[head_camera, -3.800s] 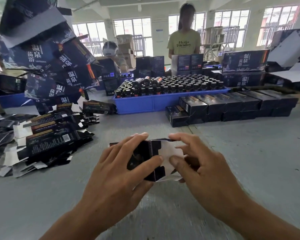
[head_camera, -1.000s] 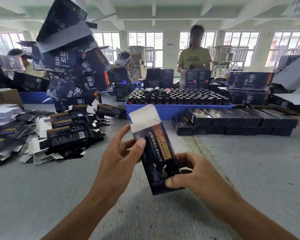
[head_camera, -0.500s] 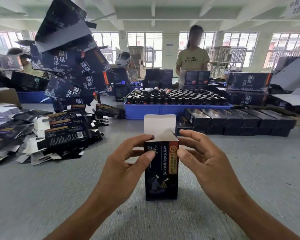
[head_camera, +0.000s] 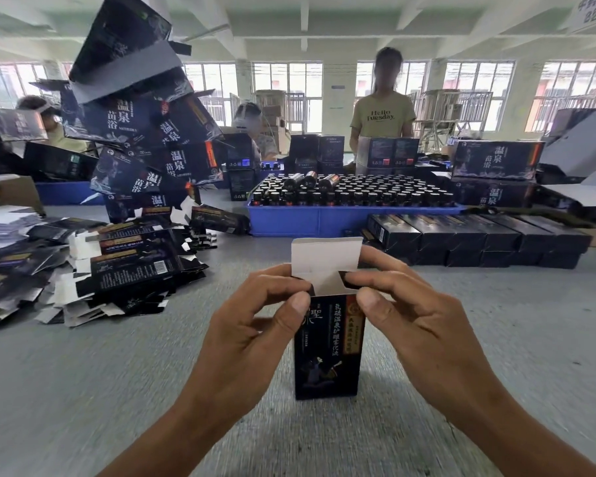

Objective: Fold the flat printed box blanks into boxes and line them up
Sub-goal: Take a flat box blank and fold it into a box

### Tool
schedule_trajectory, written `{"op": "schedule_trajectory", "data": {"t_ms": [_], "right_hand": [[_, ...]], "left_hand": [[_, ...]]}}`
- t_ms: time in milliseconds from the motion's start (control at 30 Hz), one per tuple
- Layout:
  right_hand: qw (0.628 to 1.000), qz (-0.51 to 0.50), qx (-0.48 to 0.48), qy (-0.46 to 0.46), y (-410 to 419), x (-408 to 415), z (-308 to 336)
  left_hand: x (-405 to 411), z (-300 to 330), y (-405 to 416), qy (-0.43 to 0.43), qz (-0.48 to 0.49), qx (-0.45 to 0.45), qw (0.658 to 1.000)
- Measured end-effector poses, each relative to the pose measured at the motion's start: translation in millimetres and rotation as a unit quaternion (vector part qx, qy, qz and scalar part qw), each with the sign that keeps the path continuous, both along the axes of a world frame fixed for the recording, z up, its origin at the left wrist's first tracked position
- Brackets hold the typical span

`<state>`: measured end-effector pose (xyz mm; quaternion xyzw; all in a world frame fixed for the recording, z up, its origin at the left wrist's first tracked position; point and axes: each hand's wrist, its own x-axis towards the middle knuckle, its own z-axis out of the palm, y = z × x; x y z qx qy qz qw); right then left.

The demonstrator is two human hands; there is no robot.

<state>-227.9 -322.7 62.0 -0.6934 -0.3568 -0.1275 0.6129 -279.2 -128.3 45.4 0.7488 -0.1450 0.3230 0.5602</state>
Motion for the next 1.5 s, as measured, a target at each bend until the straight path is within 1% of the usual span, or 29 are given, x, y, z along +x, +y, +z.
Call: {"op": "schedule_trajectory", "data": {"t_ms": [167, 333, 500, 633, 733, 833, 967, 1200, 1300, 1400, 1500], "right_hand": [[0.998, 0.013, 0.045, 0.031, 0, -1, 0], [1.000, -0.010, 0.016, 0.016, -1, -4, 4], [0.999, 0.000, 0.025, 0.024, 0, -9, 7], [0.998, -0.012, 0.051, 0.025, 2, -10, 9], [0.998, -0.013, 0.059, 0.035, 3, -8, 8], [0.997, -0.015, 0.061, 0.036, 3, -6, 7], [0.998, -0.021, 0.053, 0.034, 2, -6, 7], [0.998, -0.029, 0.048, 0.029, 1, -7, 10], [0.998, -0.018, 0.050, 0.028, 0, -6, 10], [0.999, -0.020, 0.026, 0.013, -2, -4, 9], [0.999, -0.038, 0.001, -0.014, -4, 0, 5]], "left_hand": [[-1, 1, 0, -0.001, -0.002, -0.002, 1.000], [-1, 2, -1, 0.001, 0.011, 0.007, 1.000], [-2, 3, -2, -0.004, 0.020, 0.022, 1.000], [-5, 5, -4, 0.003, 0.013, 0.002, 1.000], [-6, 6, -8, 0.004, 0.010, -0.037, 0.999], [-4, 5, -12, -0.006, 0.025, -0.061, 0.998], [-4, 6, -14, -0.018, 0.028, -0.062, 0.998], [-4, 6, -12, 0.006, 0.001, -0.114, 0.993], [-5, 5, -10, -0.004, 0.006, -0.084, 0.996], [-4, 3, -7, -0.040, 0.031, -0.012, 0.999], [-2, 1, -3, -0.074, 0.054, 0.042, 0.995]]}}
